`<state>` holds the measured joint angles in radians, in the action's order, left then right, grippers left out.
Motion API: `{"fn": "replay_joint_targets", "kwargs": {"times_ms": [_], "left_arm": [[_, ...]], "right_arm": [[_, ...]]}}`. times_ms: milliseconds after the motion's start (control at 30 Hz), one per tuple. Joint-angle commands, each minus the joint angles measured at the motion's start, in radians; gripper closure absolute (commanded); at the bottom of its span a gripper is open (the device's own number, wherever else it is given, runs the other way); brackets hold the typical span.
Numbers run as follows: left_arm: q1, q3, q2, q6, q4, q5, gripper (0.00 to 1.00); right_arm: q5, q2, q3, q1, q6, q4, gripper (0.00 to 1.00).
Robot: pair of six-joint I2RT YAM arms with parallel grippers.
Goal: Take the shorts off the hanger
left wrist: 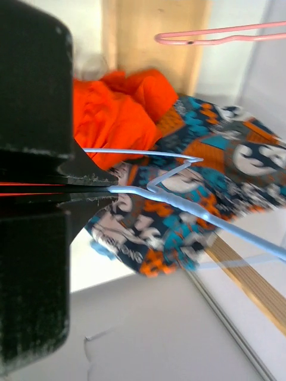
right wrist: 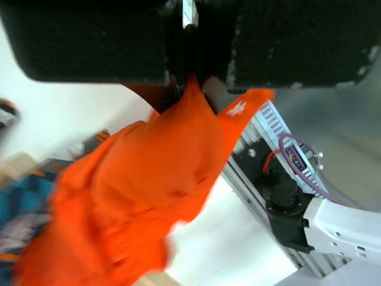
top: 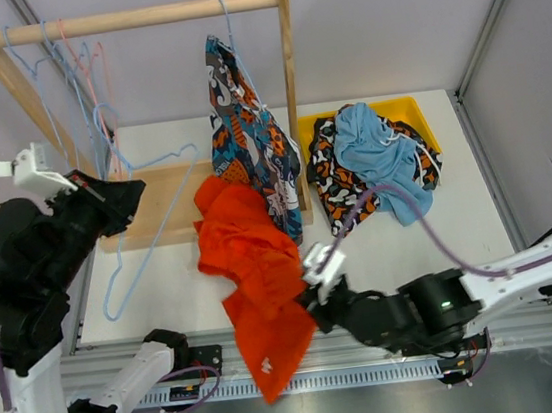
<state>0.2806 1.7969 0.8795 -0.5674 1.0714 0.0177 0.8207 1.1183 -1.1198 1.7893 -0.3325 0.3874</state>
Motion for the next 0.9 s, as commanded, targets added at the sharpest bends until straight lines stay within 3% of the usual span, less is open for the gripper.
{"fn": "replay_joint_targets", "kwargs": {"times_ms": [0,67,100,167,200,233,267,400,567,667,867], "left_arm": [[0.003,-0.062,-0.023,0.018,-0.059,0.002,1.00],[0.003,-0.120,-0.048,0.017,-0.082,0.002,1.00],[0.003,-0.160,-0.053,0.017,-0.091,0.001,1.00],[0.003,-0.180,-0.065,0.020,-0.096,-0.004,1.00],[0.003,-0.185,-0.066,0.027,-0.096,-0.002,1.00],[0.003,-0.188,-0.070,0.032,-0.090,0.001,1.00],[0.003,-0.191,-0.071,0.037,-0.085,0.008,1.00],[0.003,-0.208,-0.079,0.057,-0.085,0.018,1.00],[0.003,-0.260,-0.083,0.049,-0.132,0.007,1.00],[0.003,-0.286,-0.082,0.047,-0.160,-0.008,1.00],[0.003,-0.333,-0.074,0.054,-0.199,-0.036,1.00]], "right_arm": [[0.233,-0.165,-0.162,0.057,-0.028,0.221,1.00],[0.337,-0.207,-0.265,0.068,0.031,0.248,1.00],[0.375,-0.215,-0.293,0.067,0.143,0.214,1.00],[0.481,-0.222,-0.340,0.049,0.316,0.100,1.00],[0.492,-0.222,-0.353,0.032,0.419,-0.054,1.00],[0.494,-0.218,-0.368,0.006,0.578,-0.124,1.00],[0.477,-0.213,-0.392,-0.026,0.619,-0.166,1.00],[0.271,-0.164,-0.576,-0.291,0.679,-0.176,1.00],[0.101,-0.001,-0.800,-0.534,0.750,-0.131,1.00],[-0.059,0.117,-0.995,-0.733,0.690,-0.011,1.00],[-0.399,0.323,-1.305,-1.163,0.595,0.057,1.00]]}}
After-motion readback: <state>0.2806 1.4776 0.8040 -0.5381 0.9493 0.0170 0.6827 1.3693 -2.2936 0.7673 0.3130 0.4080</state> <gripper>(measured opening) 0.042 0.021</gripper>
